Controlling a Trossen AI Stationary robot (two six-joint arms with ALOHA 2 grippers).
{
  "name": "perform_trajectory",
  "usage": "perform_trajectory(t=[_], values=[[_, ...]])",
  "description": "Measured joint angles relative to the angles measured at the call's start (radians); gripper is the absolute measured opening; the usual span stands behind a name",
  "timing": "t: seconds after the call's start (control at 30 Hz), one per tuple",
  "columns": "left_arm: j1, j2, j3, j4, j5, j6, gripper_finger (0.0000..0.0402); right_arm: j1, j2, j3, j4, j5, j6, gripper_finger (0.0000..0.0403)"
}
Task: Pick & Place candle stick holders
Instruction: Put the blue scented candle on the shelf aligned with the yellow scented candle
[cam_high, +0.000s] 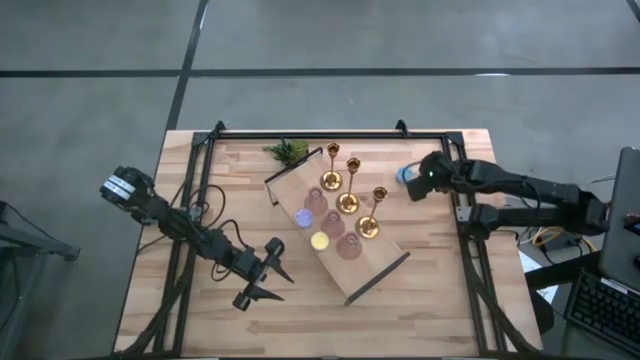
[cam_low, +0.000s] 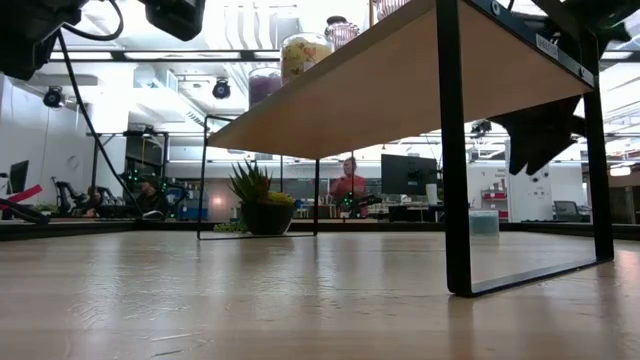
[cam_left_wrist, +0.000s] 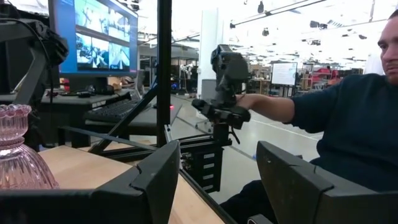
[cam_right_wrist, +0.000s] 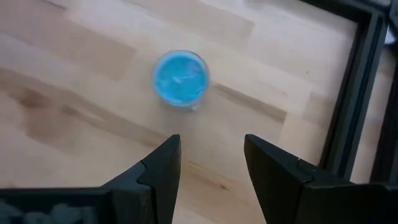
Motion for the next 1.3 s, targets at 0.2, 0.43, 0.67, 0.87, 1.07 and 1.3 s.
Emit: perform_trajectory(t=[0.2, 0.43, 0.67, 0.87, 1.07, 1.3], values=[[0.0, 0.0, 0.0, 0.002, 0.0, 0.0, 0.0218, -0.173, 0.063, 0.0, 0.123, -0.137, -0.093, 0.0165], [0.0, 0.0, 0.0, 0.002, 0.0, -0.01, 0.0218, -0.28, 0.208, 0.01, 0.202, -0.161, -0.162, 0.0152], [0.0, 0.0, 0.0, -0.006, 0.0, -0.01, 0.0218, -0.314, 0.321, 0.01, 0.229, -0.169, -0.197, 0.0132], [0.0, 0.0, 0.0, -0.023, 0.0, -0.013, 0.0218, -0.313, 0.344, 0.01, 0.272, -0.171, -0.203, 0.0121], [0.0, 0.0, 0.0, -0.023, 0.0, -0.013, 0.0218, -0.313, 0.317, 0.01, 0.274, -0.195, -0.206, 0.0125], [0.0, 0.0, 0.0, -0.022, 0.0, -0.013, 0.0218, -0.312, 0.333, 0.009, 0.311, -0.24, -0.193, 0.0129]])
